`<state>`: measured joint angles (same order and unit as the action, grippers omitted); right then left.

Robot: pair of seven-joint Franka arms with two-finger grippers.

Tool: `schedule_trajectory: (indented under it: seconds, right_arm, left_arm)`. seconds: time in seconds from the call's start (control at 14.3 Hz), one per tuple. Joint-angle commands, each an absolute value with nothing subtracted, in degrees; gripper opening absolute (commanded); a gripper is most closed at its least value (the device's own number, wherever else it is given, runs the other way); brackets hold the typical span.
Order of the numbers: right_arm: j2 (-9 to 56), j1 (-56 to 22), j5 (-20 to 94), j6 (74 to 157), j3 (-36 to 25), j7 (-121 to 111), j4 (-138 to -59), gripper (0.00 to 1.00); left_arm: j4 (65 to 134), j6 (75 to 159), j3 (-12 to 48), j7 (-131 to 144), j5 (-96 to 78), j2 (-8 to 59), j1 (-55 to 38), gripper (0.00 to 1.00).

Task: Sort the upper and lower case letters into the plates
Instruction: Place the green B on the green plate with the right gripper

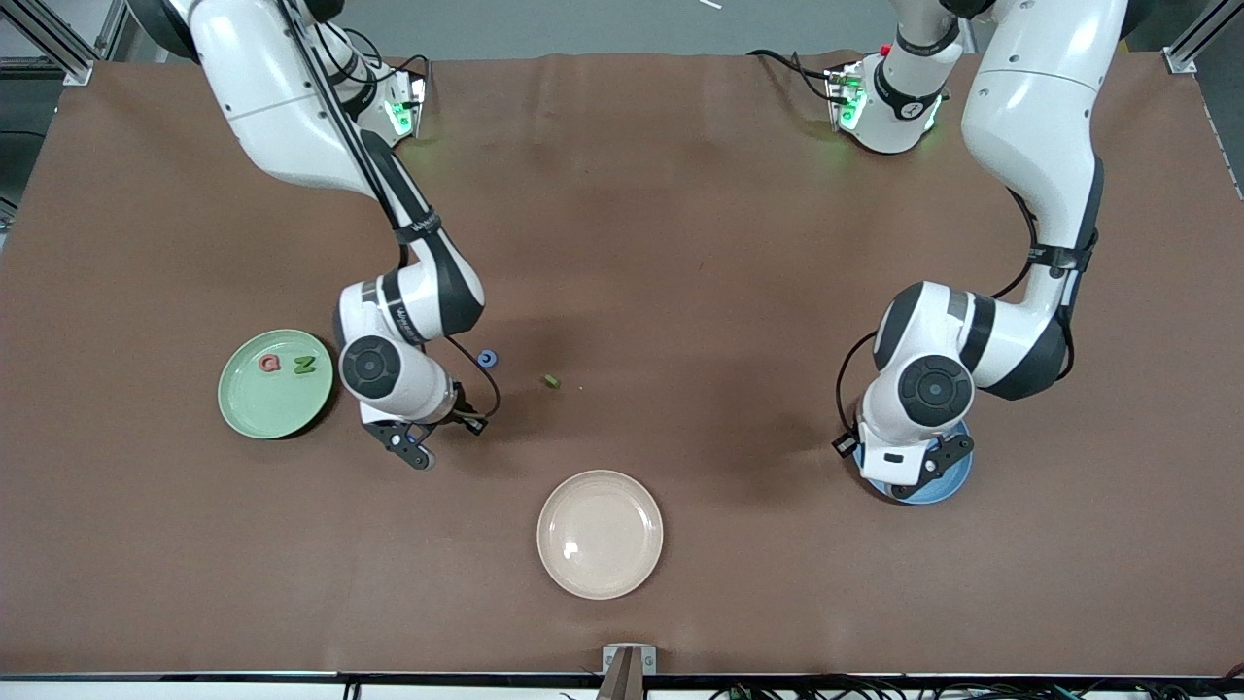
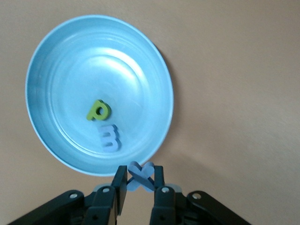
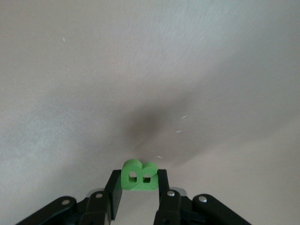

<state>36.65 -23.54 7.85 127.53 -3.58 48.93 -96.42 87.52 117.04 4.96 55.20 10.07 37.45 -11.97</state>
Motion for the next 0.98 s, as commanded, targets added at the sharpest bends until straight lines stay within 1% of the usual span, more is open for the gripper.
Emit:
schedule_trajectory:
  seconds: [0.0,0.35,0.49,0.56,0.63,0.7,0.77,0.91]
  right_arm:
    - [29.6,-19.3,7.6,123.1,-3.3,39.5,-99.9,0.16]
    - [25.1,-11.8,5.8,123.0,-3.3,23.3,-104.3,0.16]
    - [24.3,-8.6,4.9,122.9,-3.3,17.3,-104.9,0.16]
    - [24.1,-7.1,4.0,122.8,-3.3,13.7,-105.0,0.16]
    - [23.6,-5.6,2.6,122.9,-3.3,9.9,-106.0,0.16]
    - [23.4,-3.6,1.8,123.0,-3.3,6.3,-106.7,0.16]
    - [23.2,-2.3,1.8,123.0,-3.3,3.5,-107.0,0.16]
    - [23.2,0.2,1.8,123.2,-3.3,-1.1,-107.6,0.16]
  left_arm:
    - [88.3,118.8,5.4,53.0,11.2,37.3,-9.9,0.0]
    - [89.6,123.6,5.4,47.9,11.2,38.1,-5.5,0.01]
    - [89.7,125.8,5.4,47.8,11.2,39.2,-4.8,0.07]
    - [89.6,126.3,5.4,47.8,11.2,39.5,-4.6,0.12]
    - [89.5,126.3,5.4,47.8,11.1,39.6,-4.4,0.27]
    - [89.5,126.3,5.4,47.8,11.1,39.6,-4.2,0.61]
    - [89.5,126.3,5.4,47.8,11.1,39.6,-4.3,1.0]
    - [89.5,125.9,5.5,48.2,11.1,39.0,-4.8,1.0]
